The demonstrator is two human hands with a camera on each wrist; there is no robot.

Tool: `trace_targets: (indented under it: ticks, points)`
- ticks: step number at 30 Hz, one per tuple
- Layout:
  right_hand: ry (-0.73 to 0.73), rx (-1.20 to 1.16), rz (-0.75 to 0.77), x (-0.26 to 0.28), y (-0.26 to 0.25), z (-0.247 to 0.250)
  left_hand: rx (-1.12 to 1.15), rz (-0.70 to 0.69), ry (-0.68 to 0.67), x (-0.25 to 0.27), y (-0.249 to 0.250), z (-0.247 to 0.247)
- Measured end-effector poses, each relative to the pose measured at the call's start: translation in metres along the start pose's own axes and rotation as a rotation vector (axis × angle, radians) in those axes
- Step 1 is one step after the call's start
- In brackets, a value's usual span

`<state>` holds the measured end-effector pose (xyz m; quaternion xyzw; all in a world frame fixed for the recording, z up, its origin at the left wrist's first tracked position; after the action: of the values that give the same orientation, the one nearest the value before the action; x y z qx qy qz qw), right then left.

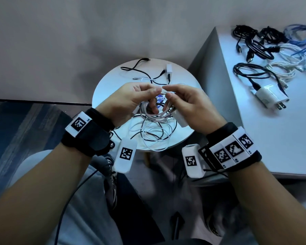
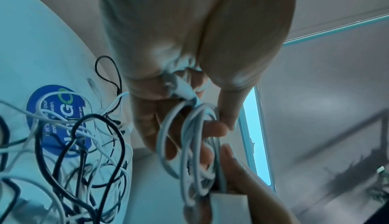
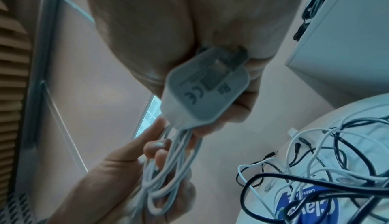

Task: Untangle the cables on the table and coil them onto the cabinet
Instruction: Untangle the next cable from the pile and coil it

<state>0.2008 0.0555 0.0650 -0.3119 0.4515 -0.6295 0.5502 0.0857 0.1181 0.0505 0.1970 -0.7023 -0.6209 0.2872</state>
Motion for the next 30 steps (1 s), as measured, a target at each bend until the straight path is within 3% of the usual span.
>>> trace_targets:
  ticks: [5,7,12,16,19,23,25,30]
  points:
    - [-0.03,-0.151,-0.042,0.001,0.005,-0.008,-0.352,-0.161,0.165,0.004,0.016,0.01]
    - [-0.061,-0.134,-0.072,0.001,0.005,-0.011,-0.387,-0.187,0.193,0.008,0.022,0.012]
    - [-0.075,0.219,0.024,0.006,-0.018,0.0,-0.413,-0.142,0.175,0.009,0.024,0.015]
    - [0.089,0.438,0.29,0.012,-0.046,0.012,-0.308,-0.038,0.081,0.009,0.018,0.012]
    - [0.217,0.492,0.343,0.012,-0.045,0.019,-0.09,-0.01,0.003,0.01,0.016,0.002]
    - [0.191,0.193,0.106,0.007,-0.018,0.011,0.114,-0.046,0.025,0.008,0.009,-0.009]
    - [0.179,-0.028,0.008,0.006,-0.007,0.006,0.1,-0.104,0.088,0.007,0.011,-0.01]
    - [0.186,-0.439,-0.142,0.01,0.002,-0.002,-0.449,-0.404,0.328,0.02,0.042,-0.001]
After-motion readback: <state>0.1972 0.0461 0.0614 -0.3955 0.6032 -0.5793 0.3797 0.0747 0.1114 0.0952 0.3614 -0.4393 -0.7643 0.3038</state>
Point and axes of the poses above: each hand's wrist, its own x-axis away from the middle knuckle, its own z-axis out of the back of the hand, y = z × x, the point moved 10 cm from there along -x, towards the middle knuckle, and after that the axes turned 1 degree about -z, right-handed, at the moved point
